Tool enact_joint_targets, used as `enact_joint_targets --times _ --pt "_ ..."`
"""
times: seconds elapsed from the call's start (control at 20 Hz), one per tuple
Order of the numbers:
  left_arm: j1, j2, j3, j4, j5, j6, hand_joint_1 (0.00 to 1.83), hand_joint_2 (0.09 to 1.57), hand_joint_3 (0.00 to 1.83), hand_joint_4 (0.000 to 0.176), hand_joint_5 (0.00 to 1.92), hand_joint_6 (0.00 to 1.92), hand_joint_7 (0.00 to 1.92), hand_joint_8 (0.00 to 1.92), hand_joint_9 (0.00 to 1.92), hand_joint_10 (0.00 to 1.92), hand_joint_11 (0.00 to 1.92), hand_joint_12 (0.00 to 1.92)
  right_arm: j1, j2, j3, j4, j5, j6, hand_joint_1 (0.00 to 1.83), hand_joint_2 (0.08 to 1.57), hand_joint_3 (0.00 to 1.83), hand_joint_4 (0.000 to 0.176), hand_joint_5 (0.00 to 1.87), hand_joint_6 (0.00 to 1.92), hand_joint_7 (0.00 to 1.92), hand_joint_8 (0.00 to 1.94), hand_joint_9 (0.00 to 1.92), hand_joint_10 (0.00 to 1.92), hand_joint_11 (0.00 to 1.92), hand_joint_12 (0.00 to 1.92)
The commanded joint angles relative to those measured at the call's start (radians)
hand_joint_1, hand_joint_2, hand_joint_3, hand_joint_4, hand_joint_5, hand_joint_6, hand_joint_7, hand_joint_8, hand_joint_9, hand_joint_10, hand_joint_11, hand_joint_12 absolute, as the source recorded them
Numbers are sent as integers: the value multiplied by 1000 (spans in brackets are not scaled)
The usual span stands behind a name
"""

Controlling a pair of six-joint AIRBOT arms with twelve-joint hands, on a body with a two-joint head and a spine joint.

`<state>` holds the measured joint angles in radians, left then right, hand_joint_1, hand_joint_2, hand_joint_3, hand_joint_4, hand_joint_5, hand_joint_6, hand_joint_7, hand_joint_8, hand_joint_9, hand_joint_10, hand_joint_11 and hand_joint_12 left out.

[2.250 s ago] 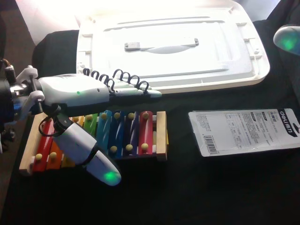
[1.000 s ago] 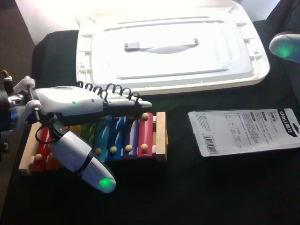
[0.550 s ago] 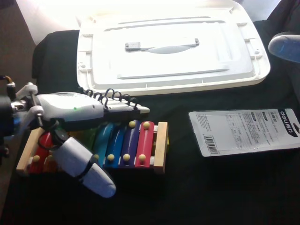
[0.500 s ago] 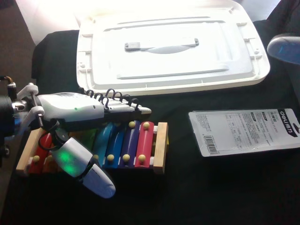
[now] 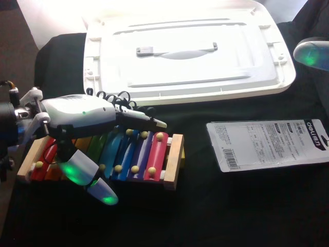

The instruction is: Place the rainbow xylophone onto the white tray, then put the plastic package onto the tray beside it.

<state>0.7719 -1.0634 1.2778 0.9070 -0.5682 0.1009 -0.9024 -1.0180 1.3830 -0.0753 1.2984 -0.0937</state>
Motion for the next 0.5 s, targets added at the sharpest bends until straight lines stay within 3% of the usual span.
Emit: enact_joint_targets --times 0.0,0.05,0.1,0.15,0.2,0.3,0.45 --pt "1 -12 0 1 -25 -10 1305 1190 4 52 462 67 560 41 607 69 105 1232 7 0 -2 40 120 8 587 994 0 26 205 11 351 6 369 7 20 622" --pt "1 -12 1 1 -23 -10 1418 1290 0 34 521 158 519 1340 625 1263 222 1336 7 0 -2 40 120 8 594 995 0 22 208 9 356 7 376 9 17 624" --pt "2 -13 1 1 -23 -10 1430 1321 0 40 353 716 447 1670 562 1617 273 1531 7 0 -2 40 120 8 588 998 0 21 208 1 361 2 379 4 3 652" --pt "3 -13 1 0 -24 -10 1434 1328 0 48 245 1061 433 1729 555 1702 319 1646 7 0 -3 40 121 8 583 993 0 25 209 1 362 1 378 2 0 658" --pt "4 -13 1 -3 -25 -10 1431 1343 0 62 195 1283 413 1770 539 1758 350 1764 6 0 -3 39 121 8 608 992 0 28 214 1 359 0 369 1 0 632" --pt "8 -12 1 -10 -32 -10 1438 1328 0 52 200 1437 455 1734 547 1746 344 1835 6 0 -4 38 122 8 637 981 0 24 218 0 379 3 390 5 0 672" --pt "9 -11 1 -37 -41 3 1439 1324 0 64 195 1545 451 1738 572 1720 431 1785 6 0 -4 38 122 8 672 1002 6 22 206 1 390 6 401 8 3 684"
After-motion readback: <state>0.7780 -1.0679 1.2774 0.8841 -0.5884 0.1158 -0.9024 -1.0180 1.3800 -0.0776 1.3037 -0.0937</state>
